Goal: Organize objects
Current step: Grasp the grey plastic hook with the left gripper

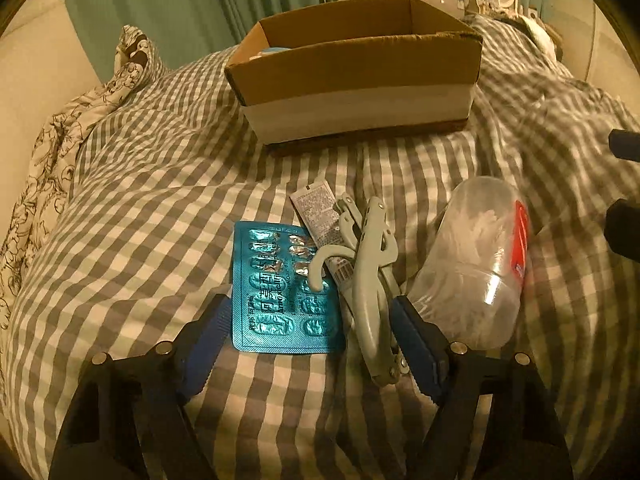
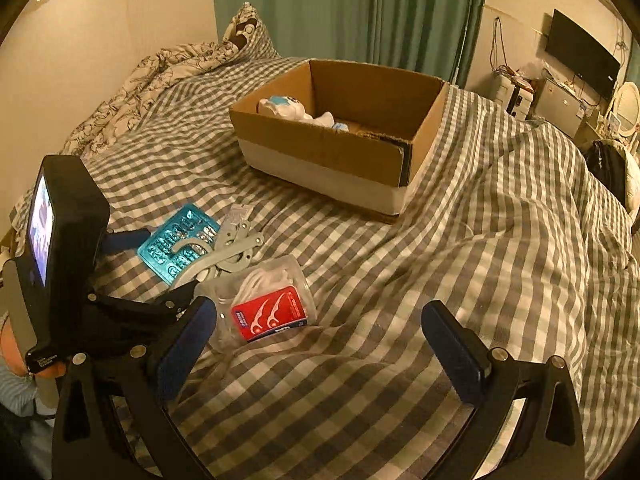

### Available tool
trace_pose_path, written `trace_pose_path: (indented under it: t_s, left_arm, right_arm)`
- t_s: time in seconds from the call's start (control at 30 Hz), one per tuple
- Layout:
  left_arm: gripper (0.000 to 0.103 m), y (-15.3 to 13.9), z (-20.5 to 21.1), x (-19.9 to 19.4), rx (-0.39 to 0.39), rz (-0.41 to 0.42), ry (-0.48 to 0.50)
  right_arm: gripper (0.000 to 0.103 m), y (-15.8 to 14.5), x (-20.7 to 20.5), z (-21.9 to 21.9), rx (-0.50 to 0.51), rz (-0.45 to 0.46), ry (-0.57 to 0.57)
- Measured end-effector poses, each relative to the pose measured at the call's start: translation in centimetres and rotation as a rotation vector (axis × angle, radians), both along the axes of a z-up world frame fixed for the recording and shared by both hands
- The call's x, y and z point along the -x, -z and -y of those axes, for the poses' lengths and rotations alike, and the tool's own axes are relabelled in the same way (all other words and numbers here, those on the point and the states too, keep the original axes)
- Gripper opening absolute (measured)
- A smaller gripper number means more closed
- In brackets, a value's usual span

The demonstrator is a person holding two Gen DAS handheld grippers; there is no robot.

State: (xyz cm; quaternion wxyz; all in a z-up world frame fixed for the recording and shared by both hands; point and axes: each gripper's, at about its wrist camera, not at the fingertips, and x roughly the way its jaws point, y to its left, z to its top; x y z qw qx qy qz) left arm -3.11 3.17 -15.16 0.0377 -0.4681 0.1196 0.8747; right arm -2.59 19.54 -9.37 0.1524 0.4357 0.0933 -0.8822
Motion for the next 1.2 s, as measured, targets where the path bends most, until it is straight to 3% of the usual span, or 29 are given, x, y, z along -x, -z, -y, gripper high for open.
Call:
trace_pose_path:
  t_s: [0.27, 0.53, 0.6, 0.67, 0.77, 0.93, 0.97, 1.0, 1.03, 1.13, 1.2]
  left_arm:
    - [0.074, -1.8, -1.4, -1.1, 0.039, -0.073, 0.059]
    - [0.073, -4.0, -0.7, -1.1, -0.009, -0.123, 0.071]
    - [0.054, -2.5, -1.3, -0.6, -0.004, -0.070, 0.098]
    - [0.045, -0.7, -1.8, -0.2, -0.013, -0.005, 0.114]
    - [0.045, 0.8, -2.0, 0.4, 0.022, 0.017, 0.118]
    - [0.045, 1.2, -1.4, 1.5, -0.066, 0.069, 0.132]
    - [0.040, 1.3, -1.2, 1.8, -0.083, 0.076, 0.130]
    - [0.022, 1.4, -1.1, 1.9, -0.113, 0.090, 0.136]
    - [0.022, 1.5, -1.0, 2.0, -0.160, 0.111, 0.139]
    - [0.012, 0.9, -0.9, 1.5, -0.161, 0.087, 0.134]
    - [0.012, -0.6, -0.6, 1.0, -0.175, 0.055, 0.129]
  right_arm:
    - [0.103, 0.0, -0.3, 0.2, -0.007, -0.010, 0.004]
    - [0.103, 0.0, -0.2, 0.1, -0.006, -0.004, 0.003]
    - [0.103, 0.1, -0.2, 0.2, -0.006, -0.004, 0.004]
    - [0.103, 0.1, -0.2, 0.1, -0.004, -0.005, 0.003]
    - [0.103, 0.2, -0.2, 0.1, -0.001, -0.001, 0.004]
    - [0.103, 0.4, -0.1, 0.3, -0.008, 0.008, 0.001]
    - [0.103, 0.4, -0.1, 0.4, -0.011, 0.008, -0.002]
    - [0.103, 0.4, -0.1, 0.6, -0.015, 0.007, -0.006]
    - [0.103, 0.4, -0.1, 0.7, -0.018, 0.007, -0.011]
    - [0.103, 0.7, -0.1, 1.1, -0.033, 0.025, -0.038]
    - [0.103, 1.1, 0.1, 1.7, -0.052, 0.039, -0.066]
